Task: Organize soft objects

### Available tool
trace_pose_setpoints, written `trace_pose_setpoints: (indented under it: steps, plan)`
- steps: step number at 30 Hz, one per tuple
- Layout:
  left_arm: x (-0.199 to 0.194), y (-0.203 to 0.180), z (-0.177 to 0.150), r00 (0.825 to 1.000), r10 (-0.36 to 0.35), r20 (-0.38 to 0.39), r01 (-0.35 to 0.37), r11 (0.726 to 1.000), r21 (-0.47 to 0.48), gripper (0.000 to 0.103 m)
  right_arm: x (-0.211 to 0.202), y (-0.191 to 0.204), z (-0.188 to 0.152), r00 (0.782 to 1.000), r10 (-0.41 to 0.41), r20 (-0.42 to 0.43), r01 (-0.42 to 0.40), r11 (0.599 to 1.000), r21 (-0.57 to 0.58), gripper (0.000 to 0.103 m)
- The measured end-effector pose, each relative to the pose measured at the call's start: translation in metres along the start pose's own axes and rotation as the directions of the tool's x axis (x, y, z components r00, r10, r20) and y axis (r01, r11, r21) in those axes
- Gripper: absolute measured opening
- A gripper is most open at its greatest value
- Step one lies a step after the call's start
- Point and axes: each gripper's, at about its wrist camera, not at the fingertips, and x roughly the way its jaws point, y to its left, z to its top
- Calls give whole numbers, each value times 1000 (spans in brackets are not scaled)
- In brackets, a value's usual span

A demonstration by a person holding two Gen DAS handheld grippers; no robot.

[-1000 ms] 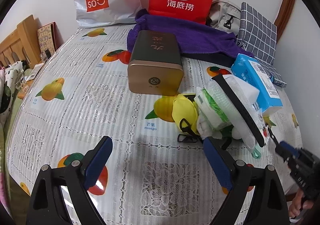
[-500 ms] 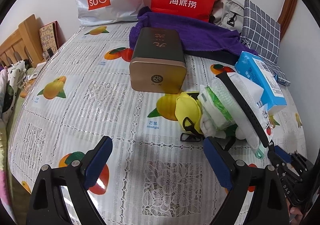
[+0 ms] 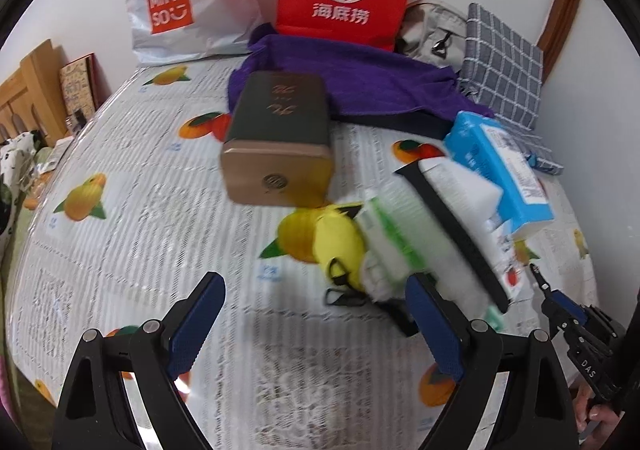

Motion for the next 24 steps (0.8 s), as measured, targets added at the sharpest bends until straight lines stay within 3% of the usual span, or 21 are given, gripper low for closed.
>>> trace_pose_setpoints:
  steps: [7,12,14,17,20,24]
  plan:
    - [-2,-27,21,998,-50,44,48,998,49,88,0,-14,2,1000,-17,-7,17,999,42,21]
    - [19,-42,32,999,-38,15,36,996,80,69,3,-20,2,1000,-24,-15,25,998,56,21]
    - [25,-44,33,999,-36,7,35,996,84,45,4,-22,2,999,-30,-19,31,998,60,21]
    - [30,-43,33,998,-56,5,55,995,82,28,5,-24,2,999,-37,-23,39,997,64,21]
    - [24,-42,33,997,-68,22,65,993,97,18,7,-27,4,999,-42,-25,44,996,73,21]
    - [9,-33,38,991,-128,39,125,990,71,13,6,-24,9,999,-50,-23,51,996,73,21]
